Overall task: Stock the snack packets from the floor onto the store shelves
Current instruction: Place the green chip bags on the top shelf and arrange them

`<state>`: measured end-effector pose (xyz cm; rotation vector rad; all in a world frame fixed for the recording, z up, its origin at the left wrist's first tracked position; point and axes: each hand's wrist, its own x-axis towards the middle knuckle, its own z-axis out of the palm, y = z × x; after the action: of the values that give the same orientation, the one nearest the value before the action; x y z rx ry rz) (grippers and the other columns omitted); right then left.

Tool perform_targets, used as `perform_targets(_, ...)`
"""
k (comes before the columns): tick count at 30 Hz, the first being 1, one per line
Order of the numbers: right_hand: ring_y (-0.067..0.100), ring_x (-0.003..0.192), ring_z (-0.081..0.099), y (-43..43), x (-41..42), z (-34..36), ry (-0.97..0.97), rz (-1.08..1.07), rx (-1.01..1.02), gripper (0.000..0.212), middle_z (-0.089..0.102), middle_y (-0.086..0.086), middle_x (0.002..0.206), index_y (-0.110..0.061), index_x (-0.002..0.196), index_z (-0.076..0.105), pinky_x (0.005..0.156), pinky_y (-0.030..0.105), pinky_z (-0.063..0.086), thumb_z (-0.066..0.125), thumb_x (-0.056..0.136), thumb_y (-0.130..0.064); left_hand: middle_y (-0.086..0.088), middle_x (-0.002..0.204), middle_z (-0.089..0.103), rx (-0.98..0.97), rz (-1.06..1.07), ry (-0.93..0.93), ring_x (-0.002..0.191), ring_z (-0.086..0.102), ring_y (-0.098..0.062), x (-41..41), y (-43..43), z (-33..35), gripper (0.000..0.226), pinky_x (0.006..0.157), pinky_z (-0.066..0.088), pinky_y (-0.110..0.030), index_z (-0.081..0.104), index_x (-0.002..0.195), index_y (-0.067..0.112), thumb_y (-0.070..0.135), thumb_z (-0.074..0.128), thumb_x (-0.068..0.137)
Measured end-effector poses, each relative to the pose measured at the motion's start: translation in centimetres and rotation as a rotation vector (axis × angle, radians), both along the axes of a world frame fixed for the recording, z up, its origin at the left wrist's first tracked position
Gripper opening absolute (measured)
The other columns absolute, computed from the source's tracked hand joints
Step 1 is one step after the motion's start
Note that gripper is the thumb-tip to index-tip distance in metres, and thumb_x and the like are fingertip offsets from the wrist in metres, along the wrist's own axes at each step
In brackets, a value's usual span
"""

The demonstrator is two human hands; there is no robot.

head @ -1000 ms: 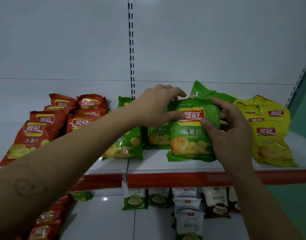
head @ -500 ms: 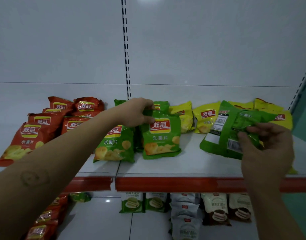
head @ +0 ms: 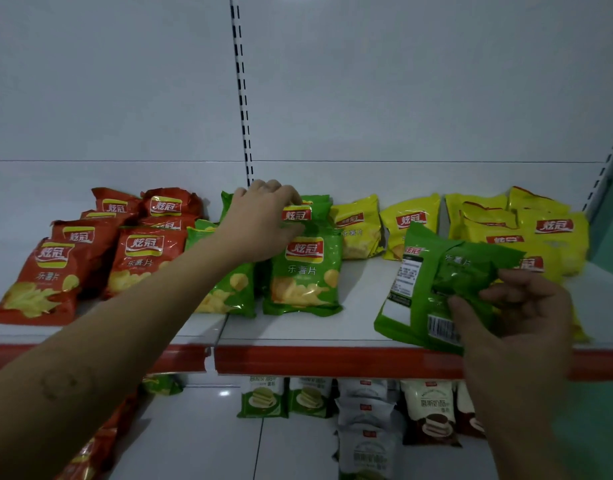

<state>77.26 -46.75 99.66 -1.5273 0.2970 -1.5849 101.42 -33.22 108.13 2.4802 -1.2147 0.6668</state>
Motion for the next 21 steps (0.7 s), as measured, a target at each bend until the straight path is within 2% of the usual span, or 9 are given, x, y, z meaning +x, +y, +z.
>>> perform_targets(2, -0.005, 0.081, 0.057, 0.9, 0.3, -0.4, -0.039, -0.019, 0.051, 0.065, 0.048, -0.011, 0.091, -0.037, 0.100, 0.044, 0.073, 0.008, 0.050, 0.071, 0.073, 0.016, 0.000, 0.101, 0.067, -0.238, -0.184, 0.135, 0.098, 0.061, -0.018, -3.3, 0.4, -1.4, 0.021, 0.088, 0.050, -0.036, 0.062, 0.108, 0.017, 0.031, 0.065, 0.093)
perform_targets(4, -0.003, 0.085, 0.059, 1.4, 1.0, -0.4, -0.086, -0.019, 0.094, 0.071, 0.049, -0.015, 0.099, -0.039, 0.105, 0.042, 0.074, 0.012, 0.053, 0.073, 0.073, 0.015, 0.006, 0.093, 0.065, -0.312, -0.376, 0.408, 0.085, 0.062, -0.006, -7.4, 0.2, -3.1, 0.014, 0.074, 0.054, -0.022, 0.062, 0.102, 0.019, 0.031, 0.064, 0.094)
perform_targets(6, -0.002, 0.086, 0.062, 1.9, 2.0, 0.1, -0.104, 0.007, 0.097, 0.073, 0.052, -0.022, 0.104, -0.040, 0.108, 0.040, 0.072, 0.013, 0.054, 0.073, 0.073, 0.014, 0.015, 0.101, 0.062, -0.280, -0.477, 0.578, 0.093, 0.059, 0.004, -10.4, -0.5, -4.4, 0.028, 0.074, 0.054, -0.014, 0.058, 0.112, 0.029, 0.048, 0.058, 0.092)
perform_targets(8, 0.000, 0.085, 0.064, 2.4, 3.0, 1.0, -0.082, 0.075, 0.070, 0.070, 0.054, -0.027, 0.107, -0.035, 0.115, 0.041, 0.072, 0.015, 0.054, 0.073, 0.074, 0.012, 0.021, 0.112, 0.060, -0.320, -0.542, 0.716, 0.103, 0.057, 0.010, -11.7, -1.4, -5.3, 0.043, 0.082, 0.052, -0.012, 0.052, 0.121, 0.039, 0.063, 0.055, 0.085)
perform_targets(10, 0.005, 0.089, 0.065, 3.0, 3.9, 1.3, 0.033, 0.176, -0.013, 0.068, 0.060, -0.027, 0.108, -0.029, 0.124, 0.043, 0.074, 0.014, 0.053, 0.074, 0.075, 0.006, 0.017, 0.117, 0.065, -0.454, -0.593, 0.952, 0.107, 0.063, 0.005, -12.0, -1.6, -5.4, 0.047, 0.090, 0.055, -0.020, 0.052, 0.123, 0.036, 0.062, 0.064, 0.084)
perform_targets(12, 0.011, 0.095, 0.068, 3.7, 4.2, 1.3, 0.132, 0.378, -0.057, 0.067, 0.063, -0.019, 0.117, -0.025, 0.132, 0.042, 0.075, 0.017, 0.053, 0.070, 0.078, 0.002, 0.005, 0.111, 0.073, -0.626, -0.606, 1.172, 0.103, 0.070, -0.011, -11.8, -1.1, -5.5, 0.047, 0.086, 0.058, -0.026, 0.058, 0.123, 0.025, 0.047, 0.072, 0.084)
perform_targets(15, 0.017, 0.091, 0.070, 4.2, 4.3, 1.4, 0.110, 0.542, -0.007, 0.065, 0.056, -0.007, 0.125, -0.023, 0.134, 0.041, 0.073, 0.025, 0.057, 0.065, 0.080, 0.005, -0.005, 0.103, 0.074, -0.825, -0.621, 1.373, 0.099, 0.070, -0.021, -11.0, -0.1, -5.9, 0.041, 0.087, 0.058, -0.031, 0.064, 0.116, 0.013, 0.029, 0.067, 0.078)
perform_targets(18, 0.017, 0.071, 0.070, 4.3, 4.2, 2.1, 0.010, 0.472, 0.070, 0.044, 0.062, 0.001, 0.105, -0.021, 0.118, 0.050, 0.060, 0.025, 0.056, 0.061, 0.086, 0.009, -0.009, 0.107, 0.075, -0.876, -0.549, 1.404, 0.099, 0.071, -0.024, -10.4, 0.9, -6.7, 0.033, 0.091, 0.056, -0.039, 0.067, 0.110, 0.014, 0.033, 0.063, 0.083)
perform_targets(21, 0.002, 0.059, 0.061, 3.7, 4.3, 2.4, 0.020, 0.219, 0.033, 0.031, 0.063, -0.005, 0.089, -0.015, 0.111, 0.056, 0.051, 0.013, 0.047, 0.068, 0.086, -0.001, -0.012, 0.109, 0.076, -0.890, -0.496, 1.516, 0.097, 0.073, -0.027, -10.2, 2.2, -7.3, 0.027, 0.092, 0.057, -0.042, 0.068, 0.108, 0.013, 0.031, 0.058, 0.092)
